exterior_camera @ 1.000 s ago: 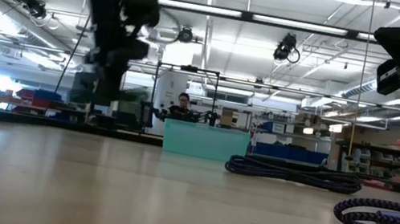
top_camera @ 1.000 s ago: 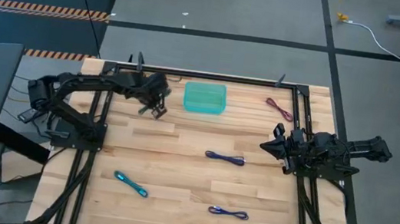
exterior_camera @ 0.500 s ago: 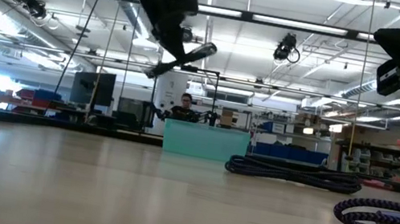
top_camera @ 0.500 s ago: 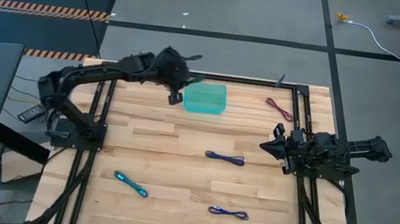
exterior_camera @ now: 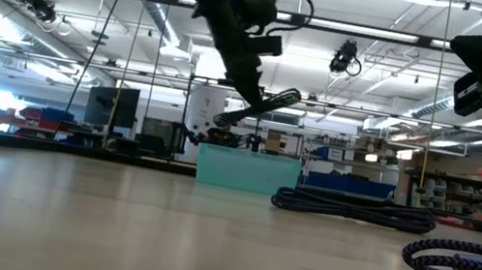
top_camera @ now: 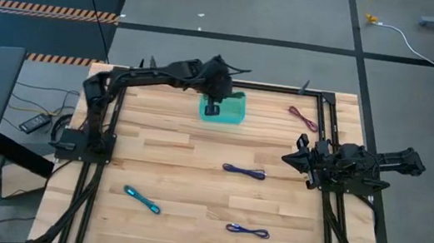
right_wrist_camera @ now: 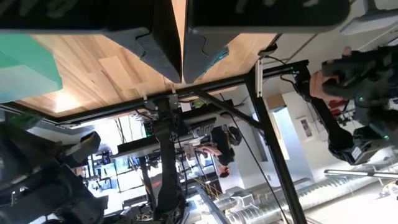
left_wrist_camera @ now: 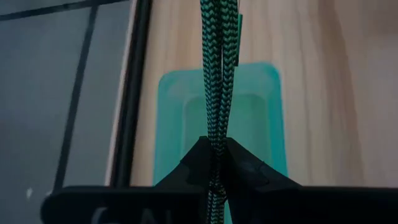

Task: Pick and place USB-C Cables
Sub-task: Put the green charger cable into the green bin

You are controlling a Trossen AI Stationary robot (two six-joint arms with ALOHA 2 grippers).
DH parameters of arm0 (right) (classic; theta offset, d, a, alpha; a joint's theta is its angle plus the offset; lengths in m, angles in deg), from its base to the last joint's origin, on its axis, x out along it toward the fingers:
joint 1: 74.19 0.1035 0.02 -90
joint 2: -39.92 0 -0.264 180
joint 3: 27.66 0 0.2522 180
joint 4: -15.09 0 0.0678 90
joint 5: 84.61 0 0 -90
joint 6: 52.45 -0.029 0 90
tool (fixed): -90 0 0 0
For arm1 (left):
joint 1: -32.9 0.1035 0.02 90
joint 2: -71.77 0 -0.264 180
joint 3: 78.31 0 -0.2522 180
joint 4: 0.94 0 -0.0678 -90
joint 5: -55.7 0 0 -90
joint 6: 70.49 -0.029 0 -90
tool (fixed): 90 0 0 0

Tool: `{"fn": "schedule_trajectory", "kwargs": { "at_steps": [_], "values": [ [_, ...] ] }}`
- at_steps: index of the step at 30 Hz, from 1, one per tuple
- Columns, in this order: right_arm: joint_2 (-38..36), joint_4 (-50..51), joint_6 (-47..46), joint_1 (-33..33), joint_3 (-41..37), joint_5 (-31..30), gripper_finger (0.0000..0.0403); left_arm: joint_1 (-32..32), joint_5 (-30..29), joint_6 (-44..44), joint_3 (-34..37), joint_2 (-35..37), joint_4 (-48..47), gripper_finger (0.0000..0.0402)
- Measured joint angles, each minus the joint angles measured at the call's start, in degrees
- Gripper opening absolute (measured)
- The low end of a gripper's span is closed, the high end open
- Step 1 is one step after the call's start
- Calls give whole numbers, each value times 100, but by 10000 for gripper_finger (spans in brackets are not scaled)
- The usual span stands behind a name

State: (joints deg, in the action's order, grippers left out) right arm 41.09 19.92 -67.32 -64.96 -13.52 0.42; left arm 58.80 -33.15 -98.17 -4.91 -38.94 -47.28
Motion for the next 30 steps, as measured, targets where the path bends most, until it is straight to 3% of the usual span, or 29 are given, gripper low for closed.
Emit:
{"fn": "schedule_trajectory", "kwargs": {
  "at_steps": [9,30],
  "values": [
    [0,132,-2,0,0,4,23,-114,-130,5,-483,-604,-844,32],
    [0,281,-22,0,0,22,23,-201,-280,-18,-479,-821,-773,35]
  ]
}}
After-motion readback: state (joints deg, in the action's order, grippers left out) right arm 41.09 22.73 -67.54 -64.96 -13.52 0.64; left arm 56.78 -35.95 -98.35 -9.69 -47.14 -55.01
